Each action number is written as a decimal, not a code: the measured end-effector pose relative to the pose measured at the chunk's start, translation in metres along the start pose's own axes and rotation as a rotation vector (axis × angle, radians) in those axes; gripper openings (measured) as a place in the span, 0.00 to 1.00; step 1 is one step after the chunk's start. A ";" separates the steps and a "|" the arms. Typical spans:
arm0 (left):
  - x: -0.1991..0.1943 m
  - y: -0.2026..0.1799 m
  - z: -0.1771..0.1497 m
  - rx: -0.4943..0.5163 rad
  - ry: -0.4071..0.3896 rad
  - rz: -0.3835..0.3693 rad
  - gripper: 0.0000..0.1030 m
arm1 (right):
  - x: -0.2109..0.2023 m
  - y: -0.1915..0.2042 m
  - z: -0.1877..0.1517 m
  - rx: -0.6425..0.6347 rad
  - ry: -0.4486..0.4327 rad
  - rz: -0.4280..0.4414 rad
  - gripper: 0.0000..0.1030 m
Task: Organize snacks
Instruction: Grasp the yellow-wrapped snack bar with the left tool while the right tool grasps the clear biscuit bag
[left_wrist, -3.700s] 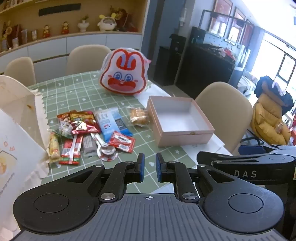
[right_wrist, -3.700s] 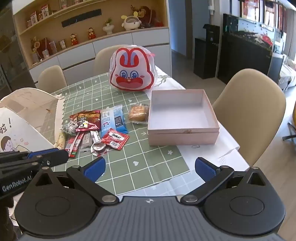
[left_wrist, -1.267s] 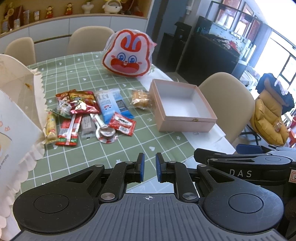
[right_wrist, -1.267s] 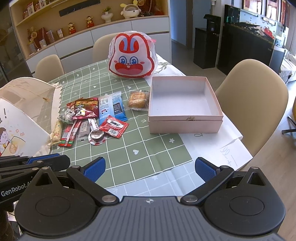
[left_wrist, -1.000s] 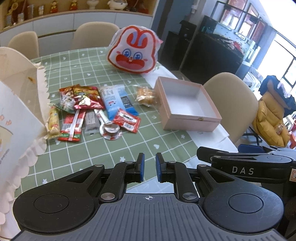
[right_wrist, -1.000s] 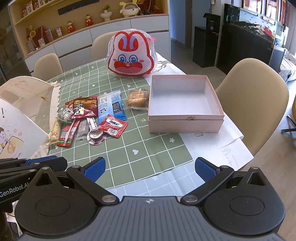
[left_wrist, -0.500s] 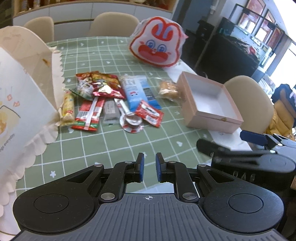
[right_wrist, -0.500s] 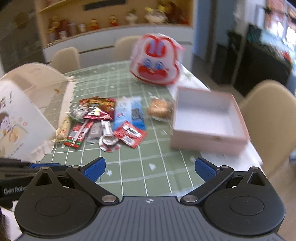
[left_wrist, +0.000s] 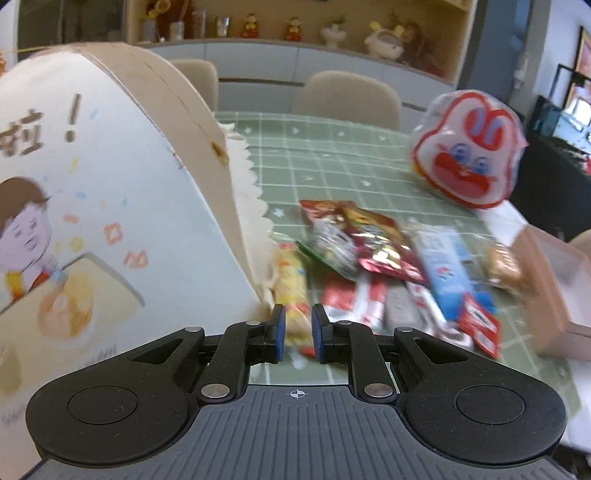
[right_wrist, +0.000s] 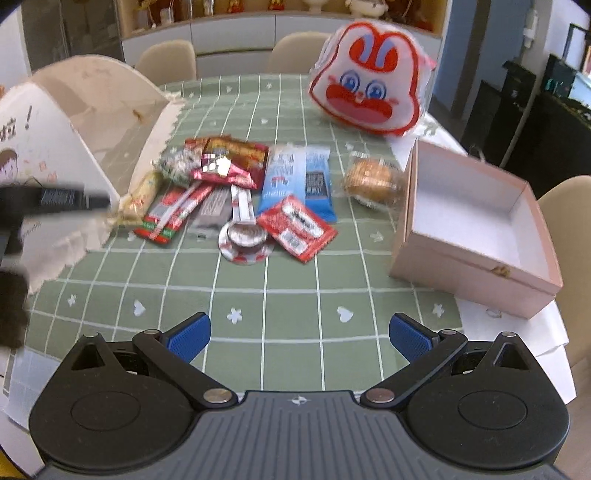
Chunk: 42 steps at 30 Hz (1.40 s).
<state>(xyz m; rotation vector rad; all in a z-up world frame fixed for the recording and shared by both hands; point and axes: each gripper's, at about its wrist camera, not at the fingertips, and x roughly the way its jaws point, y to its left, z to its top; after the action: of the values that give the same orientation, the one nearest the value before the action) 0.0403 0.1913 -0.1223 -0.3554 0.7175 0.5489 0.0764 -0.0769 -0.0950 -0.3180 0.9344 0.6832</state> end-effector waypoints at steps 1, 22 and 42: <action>0.008 0.001 0.005 0.000 0.008 0.001 0.17 | 0.003 -0.002 -0.001 0.005 0.014 0.001 1.00; 0.091 -0.021 0.031 0.138 0.169 0.126 0.36 | 0.060 -0.064 -0.023 0.101 0.143 0.141 1.00; 0.016 -0.020 -0.034 -0.021 0.233 0.004 0.33 | 0.052 -0.062 -0.014 -0.011 0.055 0.204 0.92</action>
<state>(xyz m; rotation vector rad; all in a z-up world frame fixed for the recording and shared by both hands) 0.0445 0.1644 -0.1547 -0.4424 0.9377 0.5244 0.1301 -0.1104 -0.1474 -0.2541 1.0249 0.8696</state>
